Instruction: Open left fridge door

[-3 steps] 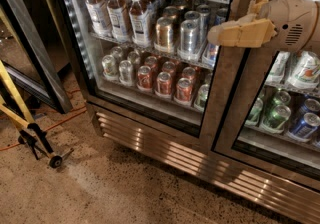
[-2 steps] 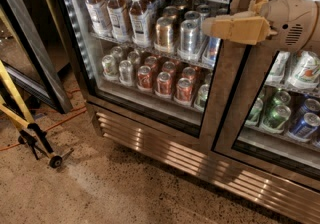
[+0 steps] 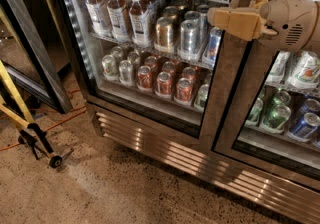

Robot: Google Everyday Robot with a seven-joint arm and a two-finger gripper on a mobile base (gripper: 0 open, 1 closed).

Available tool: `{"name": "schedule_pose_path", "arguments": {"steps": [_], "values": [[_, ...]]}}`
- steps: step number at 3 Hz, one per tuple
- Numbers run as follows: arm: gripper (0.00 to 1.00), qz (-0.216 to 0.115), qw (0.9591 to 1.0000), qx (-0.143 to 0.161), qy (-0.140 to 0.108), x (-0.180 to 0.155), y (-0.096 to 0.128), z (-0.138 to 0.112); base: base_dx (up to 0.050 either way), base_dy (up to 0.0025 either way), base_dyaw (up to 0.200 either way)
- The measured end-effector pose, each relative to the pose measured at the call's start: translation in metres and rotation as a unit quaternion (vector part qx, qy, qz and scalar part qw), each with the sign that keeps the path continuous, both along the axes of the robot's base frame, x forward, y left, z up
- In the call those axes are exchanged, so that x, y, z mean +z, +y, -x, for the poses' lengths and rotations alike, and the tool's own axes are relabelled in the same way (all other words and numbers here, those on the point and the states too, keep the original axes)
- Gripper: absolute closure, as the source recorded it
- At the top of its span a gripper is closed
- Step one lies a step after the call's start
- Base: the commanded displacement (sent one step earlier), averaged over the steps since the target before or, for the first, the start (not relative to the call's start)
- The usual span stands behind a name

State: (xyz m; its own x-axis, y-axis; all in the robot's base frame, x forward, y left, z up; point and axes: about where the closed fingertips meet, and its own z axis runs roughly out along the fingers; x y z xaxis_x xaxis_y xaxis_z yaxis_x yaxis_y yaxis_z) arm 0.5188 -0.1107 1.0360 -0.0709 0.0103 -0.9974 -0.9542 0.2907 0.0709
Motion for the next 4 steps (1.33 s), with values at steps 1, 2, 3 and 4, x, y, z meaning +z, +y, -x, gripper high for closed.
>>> {"name": "schedule_pose_path", "arguments": {"steps": [1, 2, 3, 4], "values": [[1.00, 0.000, 1.0000, 0.000, 0.000, 0.0000, 0.0000, 0.0000, 0.000, 0.00000, 0.000], [1.00, 0.000, 1.0000, 0.000, 0.000, 0.0000, 0.0000, 0.0000, -0.050, 0.00000, 0.000], [1.00, 0.000, 1.0000, 0.000, 0.000, 0.0000, 0.0000, 0.0000, -0.050, -0.00008, 0.001], [1.00, 0.000, 1.0000, 0.000, 0.000, 0.0000, 0.0000, 0.0000, 0.000, -0.00001, -0.198]]}}
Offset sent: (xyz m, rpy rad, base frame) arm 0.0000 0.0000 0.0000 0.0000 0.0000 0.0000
